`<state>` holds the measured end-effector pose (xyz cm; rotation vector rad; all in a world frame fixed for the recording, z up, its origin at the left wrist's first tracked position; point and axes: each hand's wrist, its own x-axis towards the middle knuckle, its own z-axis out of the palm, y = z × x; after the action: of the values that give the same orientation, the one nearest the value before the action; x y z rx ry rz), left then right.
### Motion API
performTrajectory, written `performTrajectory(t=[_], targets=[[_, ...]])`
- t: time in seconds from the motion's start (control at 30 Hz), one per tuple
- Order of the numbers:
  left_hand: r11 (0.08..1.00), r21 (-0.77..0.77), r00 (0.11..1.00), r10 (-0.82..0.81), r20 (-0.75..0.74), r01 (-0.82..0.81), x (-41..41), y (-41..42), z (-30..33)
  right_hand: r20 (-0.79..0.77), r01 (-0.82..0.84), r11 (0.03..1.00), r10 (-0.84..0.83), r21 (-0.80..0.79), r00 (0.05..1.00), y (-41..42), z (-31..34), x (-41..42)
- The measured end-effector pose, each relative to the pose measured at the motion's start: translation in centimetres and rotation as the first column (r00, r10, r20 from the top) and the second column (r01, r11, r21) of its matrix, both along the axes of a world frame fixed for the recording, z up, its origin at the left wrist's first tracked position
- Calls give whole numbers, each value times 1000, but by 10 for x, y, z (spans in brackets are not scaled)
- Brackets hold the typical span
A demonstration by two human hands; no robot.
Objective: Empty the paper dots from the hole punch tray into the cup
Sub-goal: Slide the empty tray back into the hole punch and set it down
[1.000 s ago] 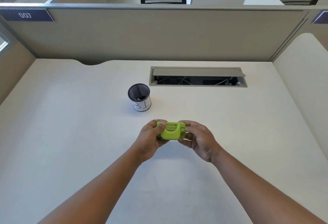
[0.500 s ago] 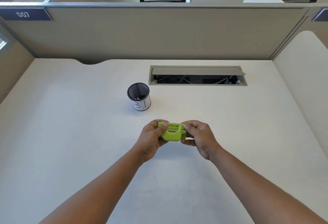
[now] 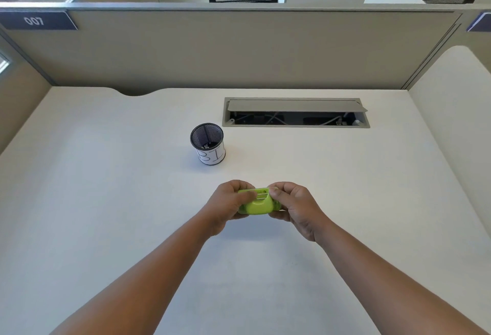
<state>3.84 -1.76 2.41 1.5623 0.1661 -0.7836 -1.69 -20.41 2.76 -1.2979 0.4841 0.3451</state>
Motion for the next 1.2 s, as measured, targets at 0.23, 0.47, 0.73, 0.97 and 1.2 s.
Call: performTrajectory(t=[0.23, 0.47, 0.73, 0.97, 1.2], targets=[[942, 133, 944, -319, 80, 307, 8, 6, 7, 66, -15, 983, 27, -185, 997, 3, 9, 4], [999, -38, 1000, -22, -20, 21, -10, -10, -2, 81, 47, 998, -49, 29, 996, 11, 0, -4], [992, -123, 999, 19, -47, -25, 2, -7, 8, 107, -69, 998, 68, 7, 992, 2, -5, -2], [993, 64, 980, -105, 168, 96, -1, -6, 4, 93, -249, 960, 262, -126, 961, 0, -4, -1], [986, 32, 987, 160, 33, -161, -4, -11, -4, 59, -75, 997, 77, -32, 995, 0, -10, -4]])
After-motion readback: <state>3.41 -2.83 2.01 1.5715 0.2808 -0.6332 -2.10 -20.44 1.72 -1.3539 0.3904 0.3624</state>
